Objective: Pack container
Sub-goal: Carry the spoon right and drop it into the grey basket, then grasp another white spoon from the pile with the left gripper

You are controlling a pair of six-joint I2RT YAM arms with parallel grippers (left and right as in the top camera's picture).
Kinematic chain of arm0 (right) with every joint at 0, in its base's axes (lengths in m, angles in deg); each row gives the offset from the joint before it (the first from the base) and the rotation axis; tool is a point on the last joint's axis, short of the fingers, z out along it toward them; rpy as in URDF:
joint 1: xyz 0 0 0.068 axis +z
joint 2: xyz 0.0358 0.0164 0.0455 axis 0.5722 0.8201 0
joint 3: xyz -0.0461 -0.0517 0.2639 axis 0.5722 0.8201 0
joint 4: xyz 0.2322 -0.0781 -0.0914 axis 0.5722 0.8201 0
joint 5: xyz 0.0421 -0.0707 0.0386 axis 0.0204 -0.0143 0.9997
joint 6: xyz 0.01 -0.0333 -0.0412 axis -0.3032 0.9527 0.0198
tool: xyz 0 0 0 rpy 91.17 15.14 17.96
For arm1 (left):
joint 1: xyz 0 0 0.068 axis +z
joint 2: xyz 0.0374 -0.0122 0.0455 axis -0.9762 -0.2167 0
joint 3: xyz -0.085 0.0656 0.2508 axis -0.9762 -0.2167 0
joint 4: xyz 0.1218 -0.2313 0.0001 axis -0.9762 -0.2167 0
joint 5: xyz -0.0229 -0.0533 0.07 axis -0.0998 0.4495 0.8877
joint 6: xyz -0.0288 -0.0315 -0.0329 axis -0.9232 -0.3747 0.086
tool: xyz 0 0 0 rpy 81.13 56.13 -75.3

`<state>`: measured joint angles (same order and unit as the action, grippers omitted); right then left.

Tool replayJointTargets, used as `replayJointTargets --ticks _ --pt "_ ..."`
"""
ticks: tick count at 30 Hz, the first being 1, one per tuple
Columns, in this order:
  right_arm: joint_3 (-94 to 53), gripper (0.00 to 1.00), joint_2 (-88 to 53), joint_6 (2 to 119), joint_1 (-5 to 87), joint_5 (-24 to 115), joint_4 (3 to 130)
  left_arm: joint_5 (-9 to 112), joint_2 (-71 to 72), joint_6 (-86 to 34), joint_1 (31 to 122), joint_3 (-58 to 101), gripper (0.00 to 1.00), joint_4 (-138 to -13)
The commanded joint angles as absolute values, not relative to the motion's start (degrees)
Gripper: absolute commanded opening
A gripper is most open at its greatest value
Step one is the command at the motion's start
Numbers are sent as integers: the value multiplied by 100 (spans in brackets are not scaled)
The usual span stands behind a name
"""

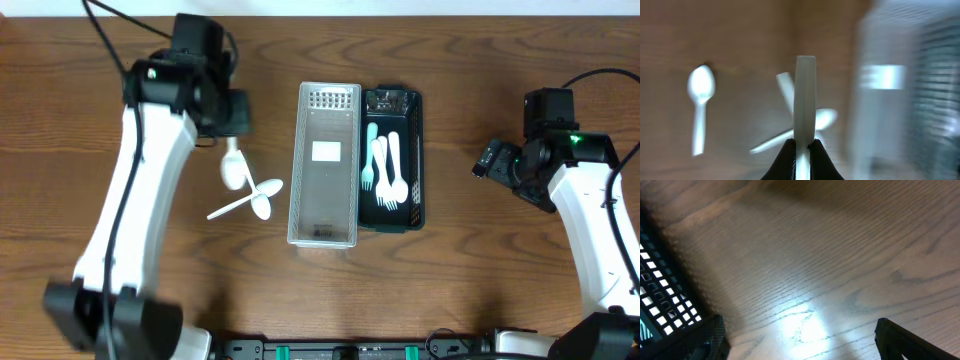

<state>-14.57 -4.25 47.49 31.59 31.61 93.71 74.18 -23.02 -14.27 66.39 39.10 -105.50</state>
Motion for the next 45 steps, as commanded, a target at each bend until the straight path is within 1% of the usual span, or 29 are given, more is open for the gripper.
replayJointTargets --ticks 1,5,8,10,12,16,19,22,24,25,26,29,34,37,41,45 --pt "-1438 99 -420 4708 3155 3122 9353 6843 -2326 -2196 6091 3869 6 -10447" --pt "-1438 99 -420 4706 3155 3124 9355 6852 -2492 -2494 5348 3687 6 -10115" --pt "-1438 99 -420 4706 3155 3122 9355 6963 -2769 -2498 4935 3550 6 -9914" --pt "-1438 99 -420 4706 3155 3124 9357 7248 -3069 -2612 4729 3537 6 -9894" --pt "-1438 99 -420 4706 3155 3124 9357 7248 -3368 -2645 4613 3537 7 -9868" --pt "-1438 99 -420 4706 3155 3126 9364 7237 -3816 -2684 4500 3539 14 -9862" --pt "-1438 99 -420 4708 3155 3124 9379 7239 -3783 -2680 4539 3572 25 -9940" --pt "-1438 99 -420 4708 3155 3124 9379 7285 -3561 -2653 4723 3755 44 -10257" --pt "-1438 99 -420 4708 3155 3124 9373 7516 -3351 -2651 4908 3834 59 -10511" --pt "-1438 99 -420 4708 3155 3124 9364 7713 -3217 -2653 5024 3832 69 -10627" --pt "-1438 99 -420 4708 3155 3124 9355 7923 -3108 -2655 5149 3832 75 -10745" --pt "-1438 99 -420 4708 3155 3124 9331 8299 -2949 -2660 5542 3830 84 -10985" --pt "-1438 99 -420 4706 3155 3126 9312 8297 -3069 -3069 6246 3569 85 -10972" --pt "-1438 99 -420 4706 3155 3126 9314 8268 -3296 -3477 6593 3169 84 -10642" --pt "-1438 99 -420 4706 3155 3124 9312 7831 -3582 -3517 6749 2651 83 -9995" --pt "-1438 99 -420 4706 3155 3124 9312 7772 -3875 -3764 6751 2459 80 -9706"
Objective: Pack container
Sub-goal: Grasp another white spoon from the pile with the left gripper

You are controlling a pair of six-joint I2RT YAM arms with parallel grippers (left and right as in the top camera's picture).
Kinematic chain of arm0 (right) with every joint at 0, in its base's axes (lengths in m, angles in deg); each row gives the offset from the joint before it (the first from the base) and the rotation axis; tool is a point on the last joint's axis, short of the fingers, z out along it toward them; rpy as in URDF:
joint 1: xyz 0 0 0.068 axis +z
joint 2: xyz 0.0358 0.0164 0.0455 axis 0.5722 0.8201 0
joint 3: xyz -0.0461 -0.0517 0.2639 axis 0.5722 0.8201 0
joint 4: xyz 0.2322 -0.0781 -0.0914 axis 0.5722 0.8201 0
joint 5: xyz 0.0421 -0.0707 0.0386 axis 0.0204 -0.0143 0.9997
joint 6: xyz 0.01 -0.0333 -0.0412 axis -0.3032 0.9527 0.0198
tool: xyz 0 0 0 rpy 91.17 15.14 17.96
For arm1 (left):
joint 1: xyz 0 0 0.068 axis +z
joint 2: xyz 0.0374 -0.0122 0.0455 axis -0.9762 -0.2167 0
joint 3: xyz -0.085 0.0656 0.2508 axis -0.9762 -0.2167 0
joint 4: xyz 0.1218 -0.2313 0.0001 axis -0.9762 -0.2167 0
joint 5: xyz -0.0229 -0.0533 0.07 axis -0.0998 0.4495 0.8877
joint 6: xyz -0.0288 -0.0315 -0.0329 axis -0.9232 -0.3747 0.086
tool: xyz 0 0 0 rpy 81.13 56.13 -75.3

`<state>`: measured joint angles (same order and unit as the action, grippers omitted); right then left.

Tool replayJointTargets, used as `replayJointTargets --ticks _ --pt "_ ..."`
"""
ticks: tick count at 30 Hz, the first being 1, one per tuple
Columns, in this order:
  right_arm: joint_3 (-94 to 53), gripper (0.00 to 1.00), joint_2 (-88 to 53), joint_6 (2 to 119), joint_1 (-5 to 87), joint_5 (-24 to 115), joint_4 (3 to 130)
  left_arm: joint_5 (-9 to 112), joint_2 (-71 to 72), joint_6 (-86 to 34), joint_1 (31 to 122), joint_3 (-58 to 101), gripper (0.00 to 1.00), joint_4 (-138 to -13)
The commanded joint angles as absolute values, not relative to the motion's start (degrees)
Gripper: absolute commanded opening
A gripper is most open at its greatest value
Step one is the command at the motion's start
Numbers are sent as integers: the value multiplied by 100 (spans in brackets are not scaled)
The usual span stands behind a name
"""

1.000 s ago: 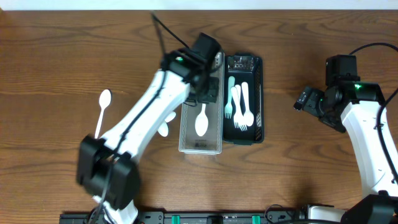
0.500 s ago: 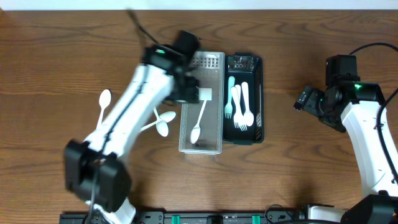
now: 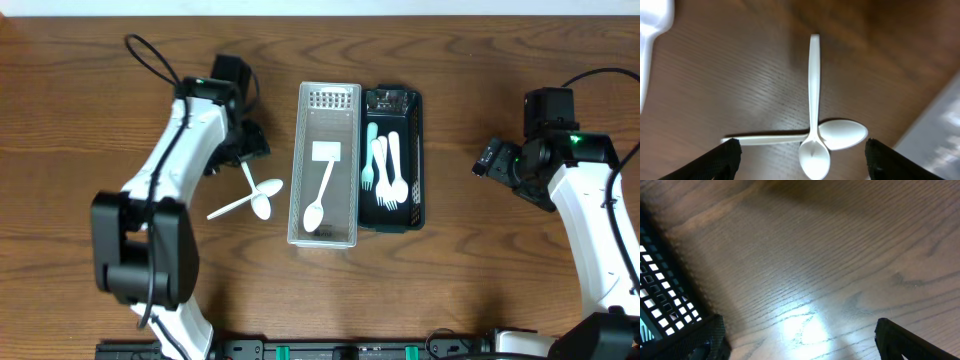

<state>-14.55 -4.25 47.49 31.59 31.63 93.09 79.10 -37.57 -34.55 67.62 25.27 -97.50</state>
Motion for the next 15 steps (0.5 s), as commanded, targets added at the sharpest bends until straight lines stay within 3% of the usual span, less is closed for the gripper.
replayJointTargets --ticks 1,4,13,15 --pt "-1438 99 -420 4706 3155 3124 9312 7772 -3943 -3840 6751 2457 79 -9693" --pt "-1438 99 -420 4708 3155 3124 9316 7777 -4138 -3860 6751 2457 71 -9634" --pt "-1438 99 -420 4708 3155 3124 9318 7842 -4846 -3676 6751 2429 67 -9604" --pt "-1438 99 -420 4708 3155 3122 9318 7842 -4970 -3547 6751 2391 61 -9562"
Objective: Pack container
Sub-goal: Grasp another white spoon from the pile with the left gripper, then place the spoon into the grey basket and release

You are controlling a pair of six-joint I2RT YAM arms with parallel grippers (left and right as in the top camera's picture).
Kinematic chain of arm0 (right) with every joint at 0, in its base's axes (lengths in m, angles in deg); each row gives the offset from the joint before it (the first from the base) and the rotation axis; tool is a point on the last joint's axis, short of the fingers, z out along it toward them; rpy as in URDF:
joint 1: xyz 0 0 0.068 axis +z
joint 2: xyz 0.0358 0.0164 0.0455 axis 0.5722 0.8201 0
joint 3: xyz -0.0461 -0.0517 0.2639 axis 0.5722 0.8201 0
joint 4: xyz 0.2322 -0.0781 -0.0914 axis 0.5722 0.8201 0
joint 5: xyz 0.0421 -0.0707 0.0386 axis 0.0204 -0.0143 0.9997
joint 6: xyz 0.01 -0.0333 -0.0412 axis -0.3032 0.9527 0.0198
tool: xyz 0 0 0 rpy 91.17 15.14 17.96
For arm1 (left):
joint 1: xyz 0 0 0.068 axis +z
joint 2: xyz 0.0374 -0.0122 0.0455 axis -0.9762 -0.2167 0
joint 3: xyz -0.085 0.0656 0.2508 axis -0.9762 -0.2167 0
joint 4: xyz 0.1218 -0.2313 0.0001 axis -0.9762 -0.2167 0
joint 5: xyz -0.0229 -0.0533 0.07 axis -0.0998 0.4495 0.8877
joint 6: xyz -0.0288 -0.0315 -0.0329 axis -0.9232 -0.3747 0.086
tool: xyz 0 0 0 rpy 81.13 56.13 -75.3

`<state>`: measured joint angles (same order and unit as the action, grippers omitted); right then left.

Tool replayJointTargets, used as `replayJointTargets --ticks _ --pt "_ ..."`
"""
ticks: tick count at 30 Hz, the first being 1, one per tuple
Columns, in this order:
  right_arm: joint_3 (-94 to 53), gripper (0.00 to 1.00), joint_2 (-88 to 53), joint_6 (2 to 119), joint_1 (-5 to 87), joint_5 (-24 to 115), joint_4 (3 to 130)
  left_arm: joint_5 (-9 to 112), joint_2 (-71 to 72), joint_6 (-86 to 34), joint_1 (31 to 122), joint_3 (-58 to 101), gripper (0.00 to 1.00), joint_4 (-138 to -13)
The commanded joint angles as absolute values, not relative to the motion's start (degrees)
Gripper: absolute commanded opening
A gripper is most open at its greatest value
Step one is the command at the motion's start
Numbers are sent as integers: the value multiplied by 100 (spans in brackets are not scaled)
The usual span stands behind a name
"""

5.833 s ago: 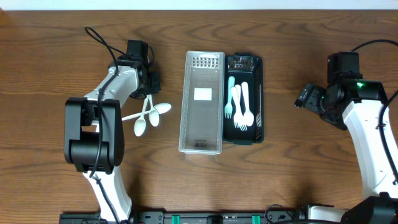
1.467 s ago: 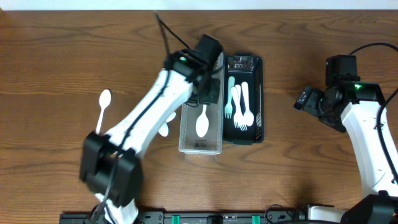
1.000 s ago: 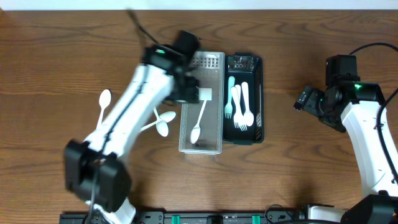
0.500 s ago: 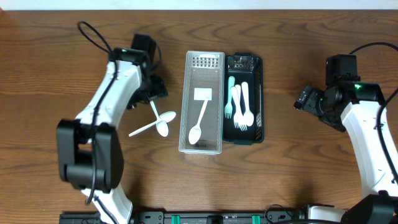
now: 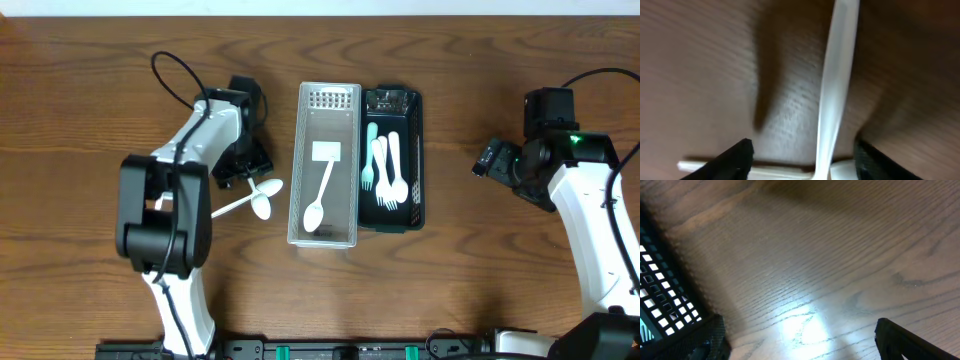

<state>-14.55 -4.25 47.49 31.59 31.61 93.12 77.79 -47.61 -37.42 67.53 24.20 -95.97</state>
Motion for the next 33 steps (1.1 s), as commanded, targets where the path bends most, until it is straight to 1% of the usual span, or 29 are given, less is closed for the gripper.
replayJointTargets --ticks 1,3,5,6,7,8,9,10,17,21,24,26,30,32,33 --pt "-1438 99 -420 4708 3155 3122 9318 7842 -5007 -3490 6751 2391 57 -9560" --pt "-1438 99 -420 4710 3155 3122 9318 7842 -5042 -3379 6751 2389 54 -9538" --pt "-1438 99 -420 4708 3155 3122 9316 7840 -5042 -3335 6751 2389 47 -9516" --pt "-1438 99 -420 4708 3155 3122 9316 7840 -5040 -3335 6751 2389 41 -9501" --pt "-1438 99 -420 4708 3155 3122 9314 7840 -5038 -3333 6751 2389 31 -9501" --pt "-1438 99 -420 4708 3155 3122 9316 7840 -5038 -3335 6751 2389 24 -9503" --pt "-1438 99 -420 4708 3155 3122 9316 7831 -5034 -3337 6751 2389 13 -9510" --pt "-1438 99 -420 4708 3155 3122 9316 7792 -5021 -3337 6751 2396 6 -9538" --pt "-1438 99 -420 4708 3155 3124 9318 7722 -4487 -3206 6749 2741 6 -10189" --pt "-1438 99 -420 4708 3155 3124 9314 7549 -3687 -3066 6703 3180 6 -10618" --pt "-1438 99 -420 4708 3155 3124 9312 7097 -2959 -2778 6506 3401 6 -10607" --pt "-1438 99 -420 4708 3155 3124 9314 6869 -2490 -2559 6226 3408 6 -10384" --pt "-1438 99 -420 4708 3155 3124 9292 6891 -2007 -1849 5365 3408 6 -9894" --pt "-1438 99 -420 4706 3155 3124 9283 7136 -2011 -1644 4926 3401 6 -9763" --pt "-1438 99 -420 4708 3155 3124 9283 7457 -2066 -1641 4725 3377 6 -9739"
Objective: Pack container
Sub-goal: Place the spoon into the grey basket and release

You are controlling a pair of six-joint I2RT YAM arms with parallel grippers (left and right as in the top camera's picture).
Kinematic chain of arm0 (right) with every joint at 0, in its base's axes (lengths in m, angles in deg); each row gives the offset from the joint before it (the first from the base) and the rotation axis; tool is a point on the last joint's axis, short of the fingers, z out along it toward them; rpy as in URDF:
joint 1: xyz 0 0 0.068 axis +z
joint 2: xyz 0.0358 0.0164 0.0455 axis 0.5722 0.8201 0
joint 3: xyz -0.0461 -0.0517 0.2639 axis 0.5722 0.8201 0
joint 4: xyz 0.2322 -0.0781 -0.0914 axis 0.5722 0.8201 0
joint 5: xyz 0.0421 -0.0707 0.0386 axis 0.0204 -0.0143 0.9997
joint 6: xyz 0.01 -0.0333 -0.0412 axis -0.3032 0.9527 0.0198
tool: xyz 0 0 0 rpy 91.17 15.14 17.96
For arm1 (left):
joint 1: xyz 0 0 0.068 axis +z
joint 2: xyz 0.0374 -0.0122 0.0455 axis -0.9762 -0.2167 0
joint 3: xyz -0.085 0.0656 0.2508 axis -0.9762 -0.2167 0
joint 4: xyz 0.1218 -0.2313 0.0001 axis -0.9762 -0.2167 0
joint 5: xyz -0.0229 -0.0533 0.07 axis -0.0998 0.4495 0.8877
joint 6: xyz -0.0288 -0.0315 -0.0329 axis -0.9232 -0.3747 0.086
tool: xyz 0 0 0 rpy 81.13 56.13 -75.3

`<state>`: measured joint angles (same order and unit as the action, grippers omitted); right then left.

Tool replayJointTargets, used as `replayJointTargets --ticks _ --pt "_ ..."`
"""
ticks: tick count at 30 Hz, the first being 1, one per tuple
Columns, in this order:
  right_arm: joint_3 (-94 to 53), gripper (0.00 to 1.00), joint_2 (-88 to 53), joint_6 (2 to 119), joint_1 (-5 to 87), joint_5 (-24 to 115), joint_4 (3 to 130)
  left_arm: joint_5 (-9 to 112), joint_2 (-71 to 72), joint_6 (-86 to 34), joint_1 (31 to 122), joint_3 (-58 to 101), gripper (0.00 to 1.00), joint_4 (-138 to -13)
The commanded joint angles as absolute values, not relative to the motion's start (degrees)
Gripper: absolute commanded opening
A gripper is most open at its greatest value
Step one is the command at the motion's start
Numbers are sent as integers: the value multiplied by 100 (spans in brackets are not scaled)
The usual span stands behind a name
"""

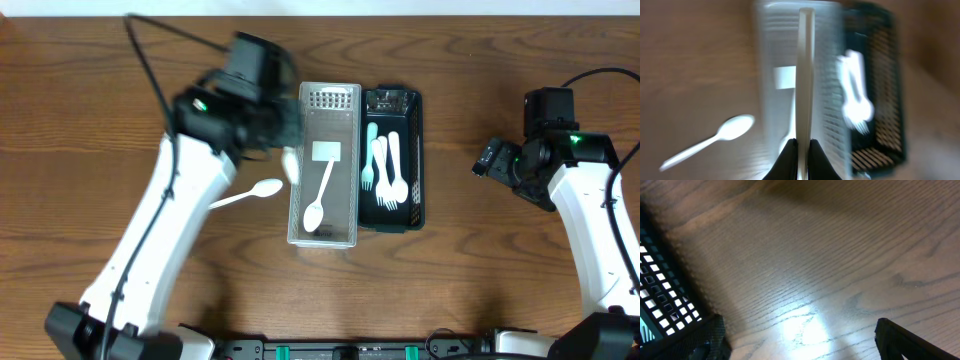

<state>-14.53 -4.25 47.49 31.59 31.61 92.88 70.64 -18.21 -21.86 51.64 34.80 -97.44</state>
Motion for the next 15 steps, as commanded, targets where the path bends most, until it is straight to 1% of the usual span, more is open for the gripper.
replayJointTargets --ticks 1,3,7,8,9,10,12,13,15 --pt "-1438 99 -420 4706 3155 3124 9288 7739 -2127 -1644 4574 3338 6 -9730" --pt "-1438 99 -420 4706 3155 3124 9292 8109 -2319 -1644 4351 3213 6 -9691" --pt "-1438 99 -420 4708 3155 3124 9296 8146 -2922 -1644 4231 3093 8 -9744" --pt "-1438 99 -420 4708 3155 3124 9296 8146 -3051 -1644 4231 3093 12 -9757" --pt "-1438 99 -420 4706 3155 3126 9296 8146 -3172 -1648 4250 3095 26 -9761" --pt "-1438 99 -420 4706 3155 3126 9296 8146 -3237 -1674 4283 3095 33 -9770" --pt "-1438 99 -420 4708 3155 3126 9305 8144 -3231 -1845 4347 3104 40 -9835" --pt "-1438 99 -420 4708 3155 3126 9316 8144 -3180 -2004 4392 3145 48 -9914" --pt "-1438 99 -420 4708 3155 3124 9316 8142 -3036 -2203 4502 3246 56 -10052"
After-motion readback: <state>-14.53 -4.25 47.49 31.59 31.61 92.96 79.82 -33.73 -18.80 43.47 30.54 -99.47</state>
